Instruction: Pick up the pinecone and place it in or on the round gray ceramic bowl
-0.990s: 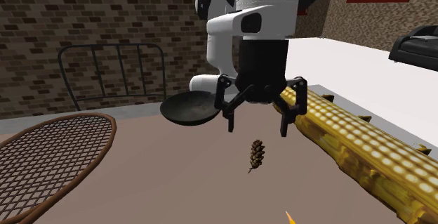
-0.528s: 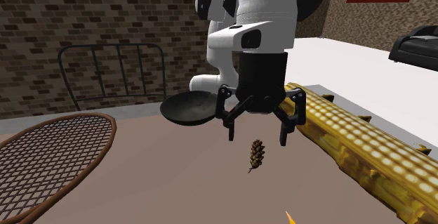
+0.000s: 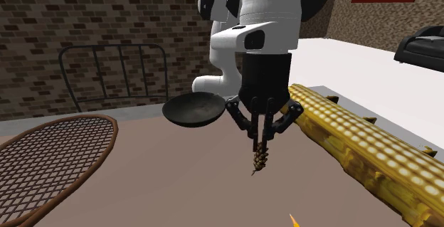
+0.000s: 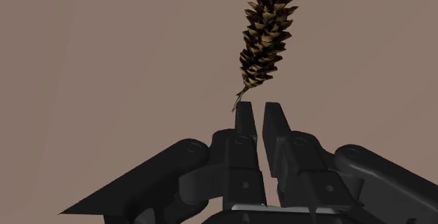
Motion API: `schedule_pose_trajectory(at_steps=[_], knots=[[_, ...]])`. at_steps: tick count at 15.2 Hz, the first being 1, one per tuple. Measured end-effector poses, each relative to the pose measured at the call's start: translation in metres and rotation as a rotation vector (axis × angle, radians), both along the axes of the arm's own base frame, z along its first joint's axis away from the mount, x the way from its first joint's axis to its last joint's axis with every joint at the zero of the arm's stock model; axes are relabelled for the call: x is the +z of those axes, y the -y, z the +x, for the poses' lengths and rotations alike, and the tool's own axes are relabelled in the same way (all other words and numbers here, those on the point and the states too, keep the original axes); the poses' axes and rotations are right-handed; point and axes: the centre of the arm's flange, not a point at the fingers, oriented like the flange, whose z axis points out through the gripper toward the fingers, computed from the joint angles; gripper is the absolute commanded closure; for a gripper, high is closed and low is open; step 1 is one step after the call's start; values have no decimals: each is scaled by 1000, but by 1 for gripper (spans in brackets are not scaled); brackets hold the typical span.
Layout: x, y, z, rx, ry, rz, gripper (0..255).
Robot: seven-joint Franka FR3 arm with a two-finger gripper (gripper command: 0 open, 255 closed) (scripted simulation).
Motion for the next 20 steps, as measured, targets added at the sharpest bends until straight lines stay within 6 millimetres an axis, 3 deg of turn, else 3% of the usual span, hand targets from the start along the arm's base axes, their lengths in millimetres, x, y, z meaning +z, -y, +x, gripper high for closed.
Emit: schedule_pose_trajectory(at_steps=[5, 6, 8, 11, 20], knots=[[0, 0, 0, 0, 0, 0, 255], [0, 0, 0, 0, 0, 0, 0], [-4, 6, -7, -17, 6, 25, 0], [-17, 25, -39, -95, 35, 149, 0], [-57, 20, -37, -116, 41, 182, 0]])
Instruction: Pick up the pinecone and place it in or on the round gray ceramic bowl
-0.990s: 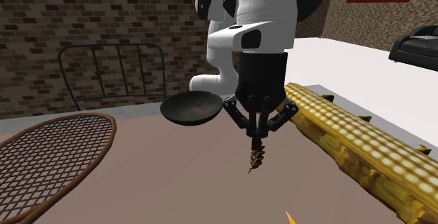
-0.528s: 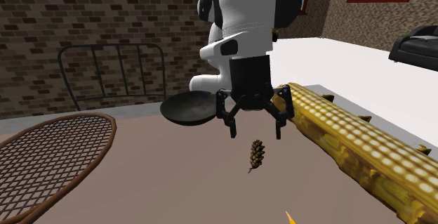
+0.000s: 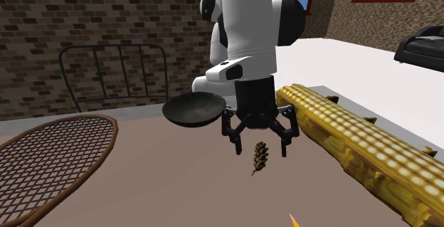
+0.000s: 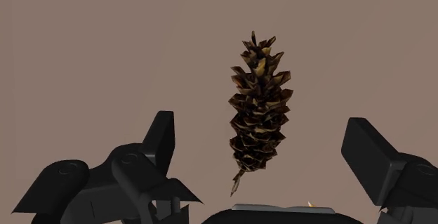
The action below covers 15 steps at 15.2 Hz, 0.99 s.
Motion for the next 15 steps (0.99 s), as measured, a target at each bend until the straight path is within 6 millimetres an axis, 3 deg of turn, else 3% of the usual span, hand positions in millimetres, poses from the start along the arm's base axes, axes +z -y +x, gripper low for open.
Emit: schedule_pose_trajectory(at_steps=[5, 6, 15], knots=[[-2, 0, 0, 0, 1, 0, 0], [-2, 0, 0, 0, 1, 0, 255], [-1, 0, 0, 0, 1, 0, 255]])
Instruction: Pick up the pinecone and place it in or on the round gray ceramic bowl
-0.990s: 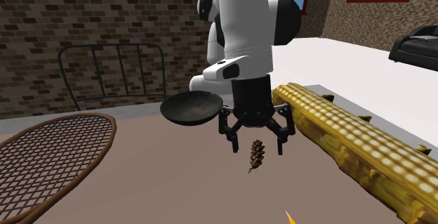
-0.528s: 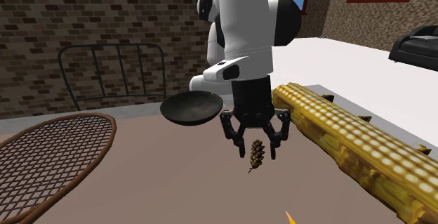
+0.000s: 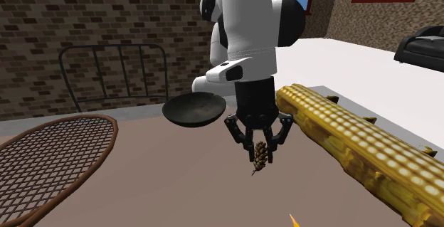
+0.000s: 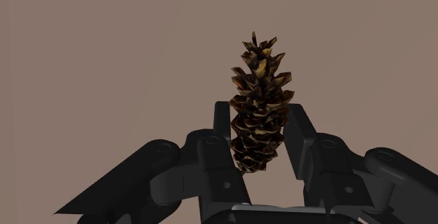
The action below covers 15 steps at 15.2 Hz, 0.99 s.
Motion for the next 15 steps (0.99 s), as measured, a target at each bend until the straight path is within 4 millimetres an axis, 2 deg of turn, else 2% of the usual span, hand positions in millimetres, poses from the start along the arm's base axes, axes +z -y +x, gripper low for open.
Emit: schedule_pose_trajectory(at_steps=[3, 15], knots=[[6, -1, 0, 0, 0, 0, 255], [67, 0, -1, 0, 0, 0, 255]])
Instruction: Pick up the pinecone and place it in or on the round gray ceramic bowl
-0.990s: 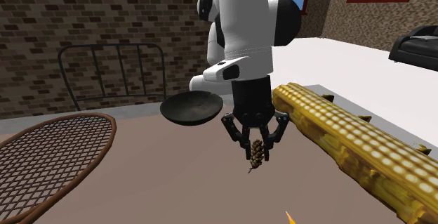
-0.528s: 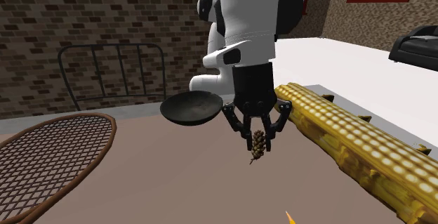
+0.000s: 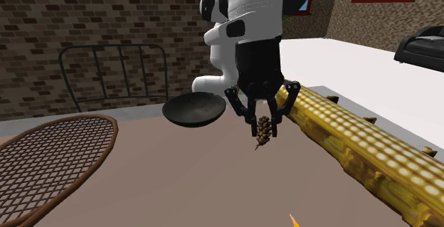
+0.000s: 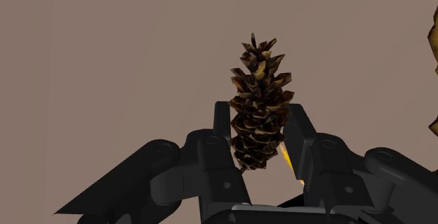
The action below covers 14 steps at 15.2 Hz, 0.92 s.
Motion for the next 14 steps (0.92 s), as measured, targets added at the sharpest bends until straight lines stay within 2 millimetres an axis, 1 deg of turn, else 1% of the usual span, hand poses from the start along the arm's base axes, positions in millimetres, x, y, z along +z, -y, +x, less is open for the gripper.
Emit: schedule_pose_trajectory(at_steps=[9, 12, 14], knots=[[49, 0, 1, 0, 0, 0, 255], [55, 23, -13, 0, 0, -1, 255], [54, 46, -27, -1, 0, 0, 255]])
